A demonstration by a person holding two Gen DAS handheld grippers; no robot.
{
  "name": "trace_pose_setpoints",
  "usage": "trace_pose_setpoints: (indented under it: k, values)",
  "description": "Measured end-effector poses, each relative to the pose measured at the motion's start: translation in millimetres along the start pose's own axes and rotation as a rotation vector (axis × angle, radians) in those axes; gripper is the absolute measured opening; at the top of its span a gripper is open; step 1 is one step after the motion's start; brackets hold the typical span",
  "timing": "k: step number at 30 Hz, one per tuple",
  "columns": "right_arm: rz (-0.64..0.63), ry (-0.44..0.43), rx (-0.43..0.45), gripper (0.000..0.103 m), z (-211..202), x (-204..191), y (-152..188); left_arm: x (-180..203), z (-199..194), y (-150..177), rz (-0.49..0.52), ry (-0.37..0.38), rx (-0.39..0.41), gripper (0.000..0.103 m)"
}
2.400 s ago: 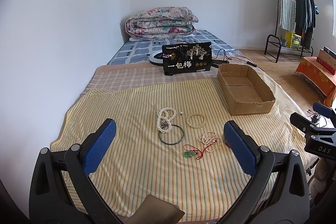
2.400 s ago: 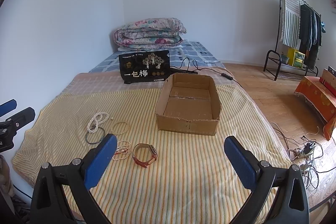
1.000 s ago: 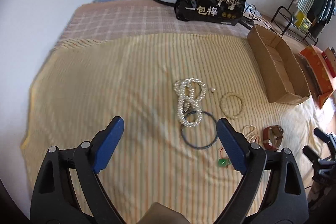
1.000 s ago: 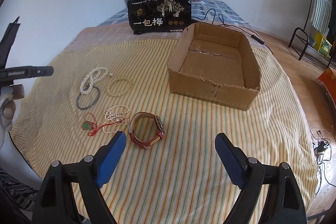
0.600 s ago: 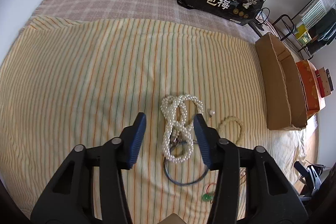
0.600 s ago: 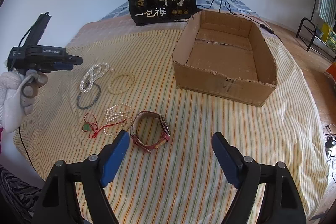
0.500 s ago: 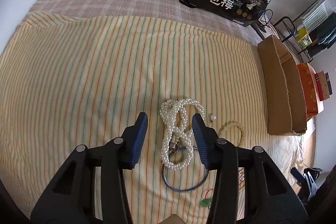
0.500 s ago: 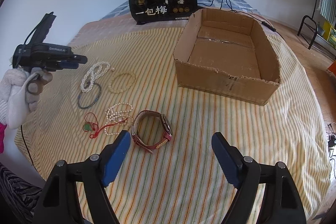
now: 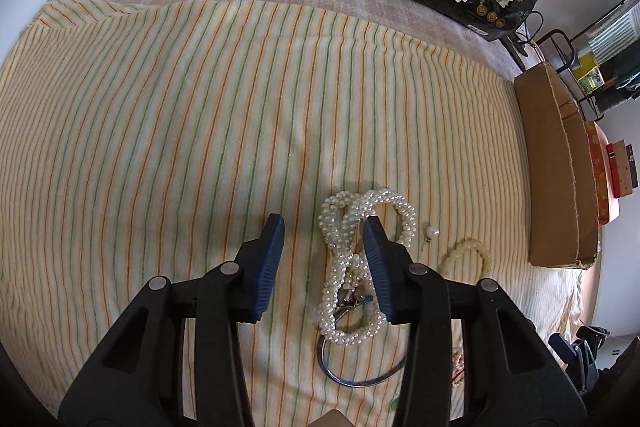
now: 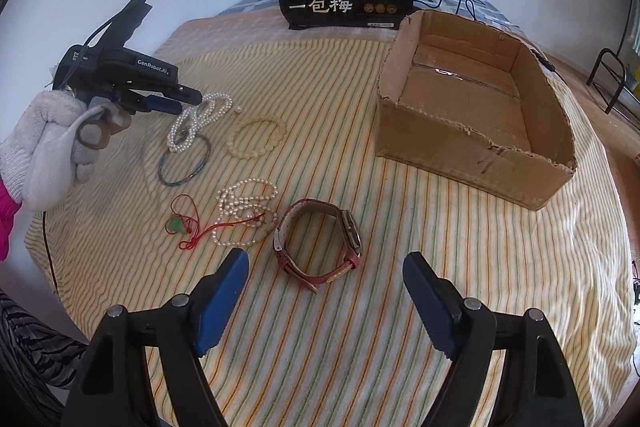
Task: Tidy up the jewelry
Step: 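Move left tool to the white pearl necklace while right tool approaches the brown leather watch, then close left gripper on the pearl necklace while right gripper closes on the watch strap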
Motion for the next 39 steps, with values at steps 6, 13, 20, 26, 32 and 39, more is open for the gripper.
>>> trace_pose_setpoints:
  k: [6, 13, 20, 26, 32, 39]
  values:
    - [-0.007, 0.017, -0.014, 0.082, 8, 2, 2, 7, 8, -1, 0.036, -0.066, 0.014, 0.035]
    - [-0.037, 0.03, -0.043, 0.082, 26, 0, 1, 9, 11, -3, 0.051, -0.107, 0.051, 0.021]
    - [-0.054, 0.051, -0.059, 0.081, 37, 0, -2, 8, 12, -4, 0.042, -0.107, 0.064, 0.014]
    - [-0.052, 0.063, -0.075, 0.075, 44, 5, -2, 6, 11, -4, 0.031, -0.105, 0.07, 0.011]
    - [-0.078, 0.048, -0.079, 0.061, 47, 1, -1, 7, 10, -2, 0.026, -0.107, 0.079, 0.009]
    - [-0.077, 0.052, -0.071, 0.06, 45, 0, 0, 4, 1, -2, 0.01, -0.119, 0.11, 0.007]
Point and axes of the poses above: each gripper's, at about its wrist camera, not at the fingertips, and z roughly the way its jaws point, x to its right, y to its underside, the point moved 3 cm from there along z, roughly the way its jaws point, and after that the axes turned 14 degrees about -y, right-handed, at the moved point
